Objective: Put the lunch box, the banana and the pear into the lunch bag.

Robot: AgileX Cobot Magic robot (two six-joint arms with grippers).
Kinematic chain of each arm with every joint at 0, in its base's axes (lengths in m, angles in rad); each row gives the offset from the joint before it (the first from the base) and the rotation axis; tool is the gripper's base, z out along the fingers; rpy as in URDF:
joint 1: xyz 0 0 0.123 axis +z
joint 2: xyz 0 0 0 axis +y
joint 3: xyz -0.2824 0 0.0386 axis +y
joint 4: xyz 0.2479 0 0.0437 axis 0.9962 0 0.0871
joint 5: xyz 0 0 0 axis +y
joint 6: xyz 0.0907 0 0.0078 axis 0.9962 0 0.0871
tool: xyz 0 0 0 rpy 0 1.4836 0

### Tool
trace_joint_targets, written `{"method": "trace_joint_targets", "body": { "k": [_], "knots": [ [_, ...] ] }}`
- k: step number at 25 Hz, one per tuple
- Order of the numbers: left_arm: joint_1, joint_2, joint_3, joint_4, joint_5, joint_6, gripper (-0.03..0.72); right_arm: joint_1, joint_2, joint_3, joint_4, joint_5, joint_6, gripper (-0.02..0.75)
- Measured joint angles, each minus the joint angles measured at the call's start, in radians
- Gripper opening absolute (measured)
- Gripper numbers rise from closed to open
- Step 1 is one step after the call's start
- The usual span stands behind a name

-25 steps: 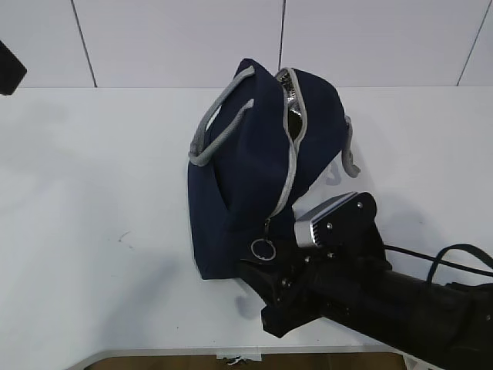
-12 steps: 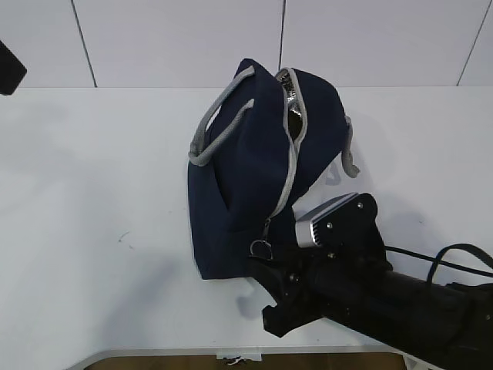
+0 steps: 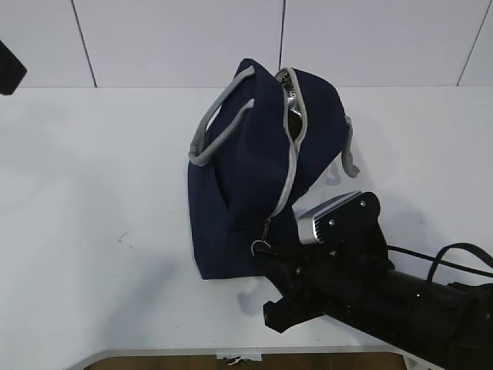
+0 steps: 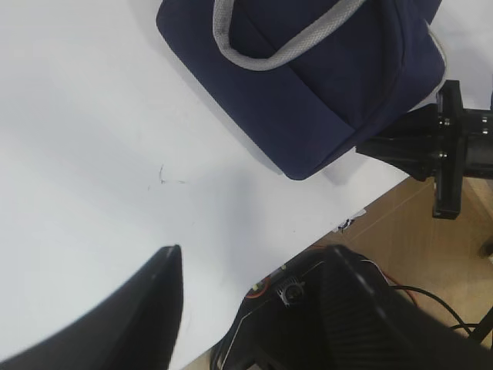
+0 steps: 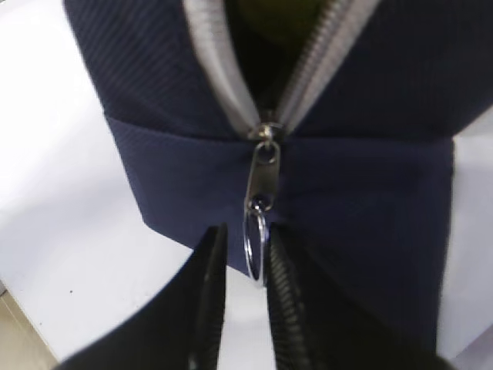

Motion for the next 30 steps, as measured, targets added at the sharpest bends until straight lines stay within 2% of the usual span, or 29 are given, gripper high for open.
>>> {"method": "trace_joint_targets", "body": {
  "k": [6, 13, 30],
  "knots": [
    [0.000, 0.000, 0.000, -0.014, 0.000, 0.000, 0.424, 0.000, 0.000, 0.000, 0.000, 0.000, 0.000, 0.002],
    [0.000, 0.000, 0.000, -0.039, 0.000, 0.000, 0.407, 0.000, -0.004, 0.000, 0.000, 0.022, 0.050, 0.001],
    [0.000, -0.006, 0.000, -0.072, 0.000, -0.002, 0.406, 0.000, -0.316, 0.000, -0.021, 0.344, 0.069, 0.001]
  ]
}}
